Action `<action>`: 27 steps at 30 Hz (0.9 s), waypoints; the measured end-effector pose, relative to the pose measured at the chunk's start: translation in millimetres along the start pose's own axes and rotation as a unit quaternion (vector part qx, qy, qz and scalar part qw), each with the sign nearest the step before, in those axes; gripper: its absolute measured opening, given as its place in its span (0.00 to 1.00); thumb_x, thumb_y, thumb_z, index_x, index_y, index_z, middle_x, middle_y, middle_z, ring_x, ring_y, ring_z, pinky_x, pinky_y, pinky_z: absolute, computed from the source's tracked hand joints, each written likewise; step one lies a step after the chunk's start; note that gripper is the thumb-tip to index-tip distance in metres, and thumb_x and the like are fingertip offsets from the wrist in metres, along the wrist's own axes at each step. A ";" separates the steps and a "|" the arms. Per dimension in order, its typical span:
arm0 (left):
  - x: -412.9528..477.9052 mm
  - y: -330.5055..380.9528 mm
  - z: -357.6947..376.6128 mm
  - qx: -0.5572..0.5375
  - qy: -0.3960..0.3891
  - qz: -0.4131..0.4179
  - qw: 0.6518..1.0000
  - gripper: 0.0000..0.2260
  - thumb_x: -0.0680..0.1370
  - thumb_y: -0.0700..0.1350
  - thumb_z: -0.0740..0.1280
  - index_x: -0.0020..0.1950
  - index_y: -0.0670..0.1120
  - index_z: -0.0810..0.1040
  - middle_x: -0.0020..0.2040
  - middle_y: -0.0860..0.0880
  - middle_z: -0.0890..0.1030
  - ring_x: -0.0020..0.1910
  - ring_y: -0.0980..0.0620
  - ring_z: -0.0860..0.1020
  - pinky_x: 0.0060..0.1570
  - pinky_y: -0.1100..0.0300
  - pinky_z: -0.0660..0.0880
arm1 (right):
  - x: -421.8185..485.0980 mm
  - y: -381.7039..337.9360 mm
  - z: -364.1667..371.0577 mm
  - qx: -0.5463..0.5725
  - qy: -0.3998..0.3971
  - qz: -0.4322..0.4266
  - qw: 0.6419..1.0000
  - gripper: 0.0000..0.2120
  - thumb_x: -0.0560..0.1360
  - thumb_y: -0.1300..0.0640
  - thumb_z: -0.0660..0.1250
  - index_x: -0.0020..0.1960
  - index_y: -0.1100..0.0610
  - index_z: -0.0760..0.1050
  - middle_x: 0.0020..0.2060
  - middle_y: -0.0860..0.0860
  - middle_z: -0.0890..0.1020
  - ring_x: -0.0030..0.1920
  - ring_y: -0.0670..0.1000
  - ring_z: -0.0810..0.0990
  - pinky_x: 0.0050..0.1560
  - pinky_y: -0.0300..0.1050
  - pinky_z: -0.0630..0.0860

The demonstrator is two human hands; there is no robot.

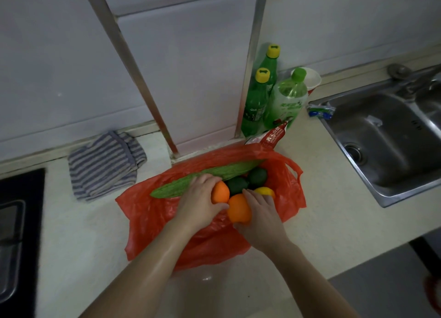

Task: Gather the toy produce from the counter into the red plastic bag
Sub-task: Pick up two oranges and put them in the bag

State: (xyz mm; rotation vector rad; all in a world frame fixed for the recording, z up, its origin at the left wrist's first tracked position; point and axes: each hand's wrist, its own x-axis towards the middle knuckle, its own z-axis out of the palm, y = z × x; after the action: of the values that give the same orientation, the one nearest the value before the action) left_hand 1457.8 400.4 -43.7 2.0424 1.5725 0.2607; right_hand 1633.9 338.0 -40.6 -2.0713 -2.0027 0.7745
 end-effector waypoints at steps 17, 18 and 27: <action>-1.9 -5.3 4.2 -0.006 -0.024 0.006 1.000 0.37 0.68 0.60 0.75 0.73 0.54 0.66 0.70 0.55 0.67 0.68 0.53 0.62 0.65 0.55 0.64 | -4.0 5.6 -2.4 0.001 0.000 -0.010 1.000 0.43 0.67 0.43 0.71 0.76 0.51 0.55 0.73 0.48 0.63 0.69 0.53 0.59 0.70 0.48 0.58; -2.5 -5.2 4.1 -0.006 -0.024 0.007 1.000 0.37 0.68 0.60 0.75 0.73 0.54 0.66 0.70 0.55 0.68 0.68 0.53 0.63 0.65 0.56 0.64 | -4.1 5.6 -3.6 0.002 0.000 -0.011 1.000 0.42 0.68 0.43 0.70 0.76 0.52 0.55 0.73 0.48 0.63 0.70 0.53 0.59 0.70 0.47 0.58; -8.3 1.9 -5.5 -0.010 -0.012 0.004 1.000 0.36 0.68 0.60 0.74 0.73 0.53 0.66 0.70 0.54 0.68 0.69 0.52 0.62 0.66 0.54 0.64 | -9.5 2.7 -20.5 0.010 0.006 -0.011 1.000 0.41 0.69 0.43 0.70 0.75 0.53 0.57 0.72 0.48 0.65 0.69 0.53 0.60 0.70 0.47 0.60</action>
State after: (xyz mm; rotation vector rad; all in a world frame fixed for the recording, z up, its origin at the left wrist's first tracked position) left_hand 1454.3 393.9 -36.7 2.0287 1.5425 0.2530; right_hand 1646.0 333.5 -21.9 -2.0345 -2.0005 0.7737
